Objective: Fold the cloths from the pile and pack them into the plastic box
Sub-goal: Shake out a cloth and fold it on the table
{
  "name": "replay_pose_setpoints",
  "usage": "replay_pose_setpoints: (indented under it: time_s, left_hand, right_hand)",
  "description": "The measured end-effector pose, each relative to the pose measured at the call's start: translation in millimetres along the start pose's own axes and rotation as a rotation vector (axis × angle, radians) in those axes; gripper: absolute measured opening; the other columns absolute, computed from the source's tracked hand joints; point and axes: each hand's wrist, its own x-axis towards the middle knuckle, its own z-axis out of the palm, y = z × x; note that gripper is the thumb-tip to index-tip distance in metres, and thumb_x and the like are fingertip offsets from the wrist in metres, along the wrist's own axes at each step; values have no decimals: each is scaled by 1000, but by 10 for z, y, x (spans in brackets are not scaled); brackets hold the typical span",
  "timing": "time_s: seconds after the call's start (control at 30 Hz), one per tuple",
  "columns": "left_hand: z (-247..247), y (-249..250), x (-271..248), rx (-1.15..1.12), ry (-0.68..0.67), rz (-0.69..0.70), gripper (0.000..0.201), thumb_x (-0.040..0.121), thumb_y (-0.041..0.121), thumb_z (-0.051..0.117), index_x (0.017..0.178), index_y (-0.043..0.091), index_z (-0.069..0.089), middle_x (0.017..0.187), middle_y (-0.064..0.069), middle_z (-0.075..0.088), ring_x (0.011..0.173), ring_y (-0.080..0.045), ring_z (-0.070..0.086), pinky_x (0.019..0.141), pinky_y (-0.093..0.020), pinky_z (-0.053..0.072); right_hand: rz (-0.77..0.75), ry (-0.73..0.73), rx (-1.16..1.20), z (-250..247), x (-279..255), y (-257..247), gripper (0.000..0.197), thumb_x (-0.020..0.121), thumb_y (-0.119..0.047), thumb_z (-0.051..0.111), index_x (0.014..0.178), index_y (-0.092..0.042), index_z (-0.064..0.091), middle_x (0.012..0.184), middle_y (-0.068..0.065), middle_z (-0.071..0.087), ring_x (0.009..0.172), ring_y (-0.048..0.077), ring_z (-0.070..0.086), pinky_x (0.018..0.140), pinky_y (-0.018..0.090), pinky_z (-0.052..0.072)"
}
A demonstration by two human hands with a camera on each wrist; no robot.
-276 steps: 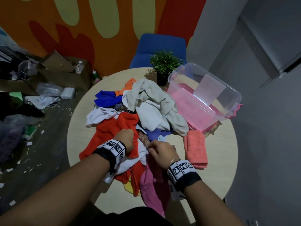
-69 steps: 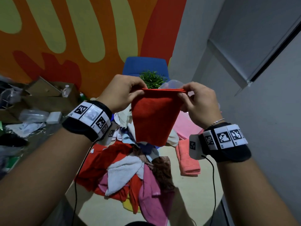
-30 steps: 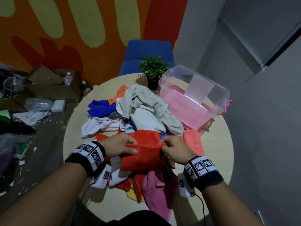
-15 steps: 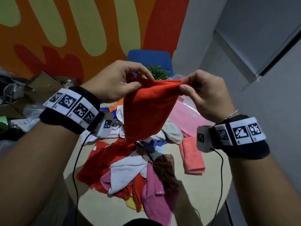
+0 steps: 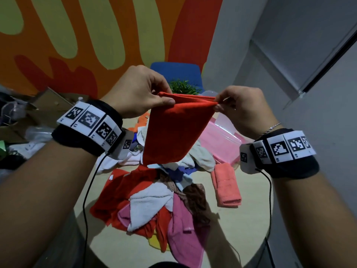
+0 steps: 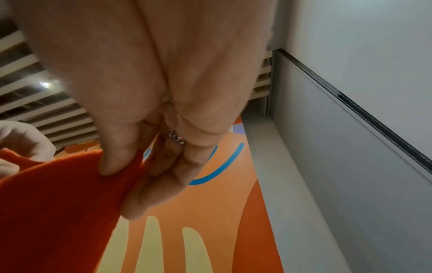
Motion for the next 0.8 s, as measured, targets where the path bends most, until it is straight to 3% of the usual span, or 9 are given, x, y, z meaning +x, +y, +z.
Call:
replay_pose_setpoints:
  time_s: [0.07,0.17,0.27,0.33,0.4,0.5,0.6,0.7,0.8]
  left_hand:
    - [-10,22,-7,5,10,3,12,75,28,84,81,26,74,75,12,68,66,6,59,55,-7,44]
    - [-30,9,-26,-44,5,4,14,76,27,84,84,27,72,79,11,70,73,-3,65,60,-16,51]
    - [-9,-91,2,-28,-42,1,29,80,24,81,107,27,70,89,10,66,81,-7,63,73,-24,51]
    - [81,-165,54,87,-93,0,20,85,23,78,105,25,73,93,8,65,86,-11,61,76,-28,49]
    - [189,-222,87,137,-83,-14,6,90,22,73,96,21,73,91,6,64,88,-17,61,73,-29,44]
    - [234,-261,73,61,21,-39,5,94,22,69,94,17,69,86,10,63,84,-11,60,67,-18,39]
    - [110,-182,-5,-59,85,0,4,94,20,69,92,16,67,84,12,65,77,-1,61,68,-17,45]
    - [34,-111,-131,-167,-50,-3,8,92,16,70,86,14,64,77,2,66,69,-10,61,65,-26,47]
    - [194,-182,-297,-159,-309,-59,15,89,15,72,77,19,63,69,3,64,62,-15,60,60,-31,47]
  right_hand:
    - [4,28,24,-8,-6,-5,11,84,-7,75,94,-11,71,74,-10,63,64,-1,62,66,7,46]
    - [-10,51,104,-27,-33,-11,18,87,-4,70,100,-16,67,76,-13,65,68,11,65,70,29,54]
    - [-6,42,106,20,-22,14,32,89,-6,67,115,-23,67,83,-15,66,59,3,59,70,25,51]
    - [52,19,92,99,18,21,24,90,-4,65,102,-25,70,76,-16,65,52,5,62,66,23,53]
    - [149,0,159,182,59,10,21,95,-3,59,92,-24,63,71,-11,65,49,12,67,61,31,59]
    - [258,6,353,225,59,-53,22,99,-5,51,90,-25,54,81,8,68,56,22,71,56,45,61]
    - [222,71,439,133,-2,-130,24,93,-3,52,89,-26,57,78,9,70,62,24,73,60,47,61]
    - [189,19,443,64,-154,-172,24,82,-3,52,86,-23,64,69,7,72,59,27,72,61,49,60]
    - [253,-235,430,209,-406,-122,21,79,3,51,81,-13,65,66,13,72,59,28,72,63,50,60]
